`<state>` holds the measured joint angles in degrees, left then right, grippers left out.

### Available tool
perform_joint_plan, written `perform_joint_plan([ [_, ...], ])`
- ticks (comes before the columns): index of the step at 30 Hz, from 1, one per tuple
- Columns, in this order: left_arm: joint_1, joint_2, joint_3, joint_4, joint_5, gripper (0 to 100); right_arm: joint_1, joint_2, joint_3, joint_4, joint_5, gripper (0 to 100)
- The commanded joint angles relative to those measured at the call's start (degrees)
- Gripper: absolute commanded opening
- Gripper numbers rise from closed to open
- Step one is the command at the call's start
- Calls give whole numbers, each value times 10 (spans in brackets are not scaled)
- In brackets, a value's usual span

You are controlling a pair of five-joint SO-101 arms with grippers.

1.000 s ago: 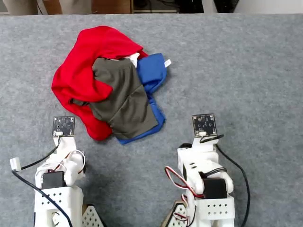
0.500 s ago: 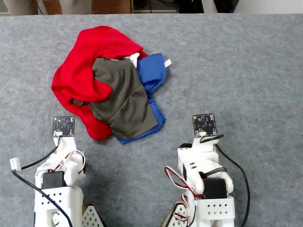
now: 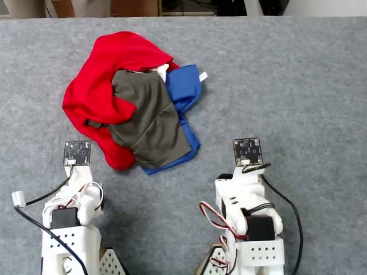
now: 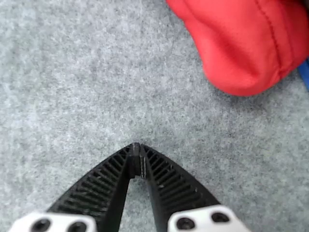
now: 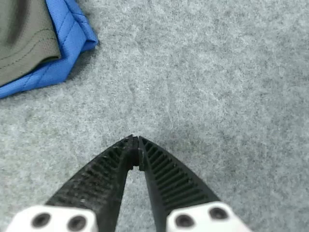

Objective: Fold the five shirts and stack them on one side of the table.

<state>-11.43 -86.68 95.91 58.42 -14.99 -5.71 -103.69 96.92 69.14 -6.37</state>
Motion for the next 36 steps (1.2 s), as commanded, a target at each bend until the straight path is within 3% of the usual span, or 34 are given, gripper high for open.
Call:
perform_joint_plan([
  [1, 2, -4, -4, -1, -3, 18, -6, -16, 0, 1, -4, 2],
  [15, 2, -4, -4, -1, -3, 18, -8, -20, 0, 41, -7, 2],
  [26, 2, -4, -4, -1, -3, 18, -6, -62, -94, -76, -4, 2],
  [31, 2, -4, -4, -1, -3, 18, -13, -61, -149, -79, -4, 5],
  [36, 7, -4, -4, -1, -3, 18, -44, -54, -242, -166, -4, 150],
])
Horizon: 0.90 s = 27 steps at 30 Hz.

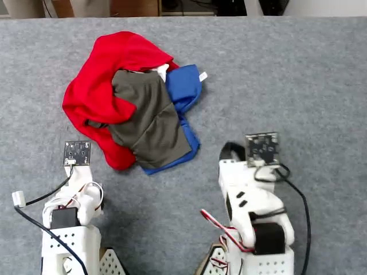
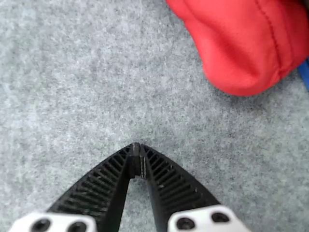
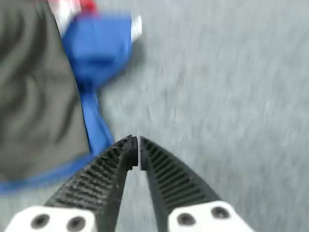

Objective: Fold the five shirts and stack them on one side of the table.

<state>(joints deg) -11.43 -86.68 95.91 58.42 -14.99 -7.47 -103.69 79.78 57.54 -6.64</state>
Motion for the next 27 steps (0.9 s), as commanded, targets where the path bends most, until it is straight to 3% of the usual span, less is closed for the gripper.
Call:
perform_joint_plan([
  [1, 7, -4, -4, -1, -3, 18, -36, -49, -86, -58, -1, 170],
  [12, 7, -4, -4, -1, -3, 18, -51, 210, -343, -82, -8, 175],
  [16, 7, -4, -4, -1, -3, 18, -52, 327, -413, -81, -84, 178],
  [21, 7, -4, -4, -1, -3, 18, -114, 441, -432, -83, -159, 181],
  [27, 7, -4, -4, -1, -3, 18, -198, 579, -431, -80, -215, 338],
])
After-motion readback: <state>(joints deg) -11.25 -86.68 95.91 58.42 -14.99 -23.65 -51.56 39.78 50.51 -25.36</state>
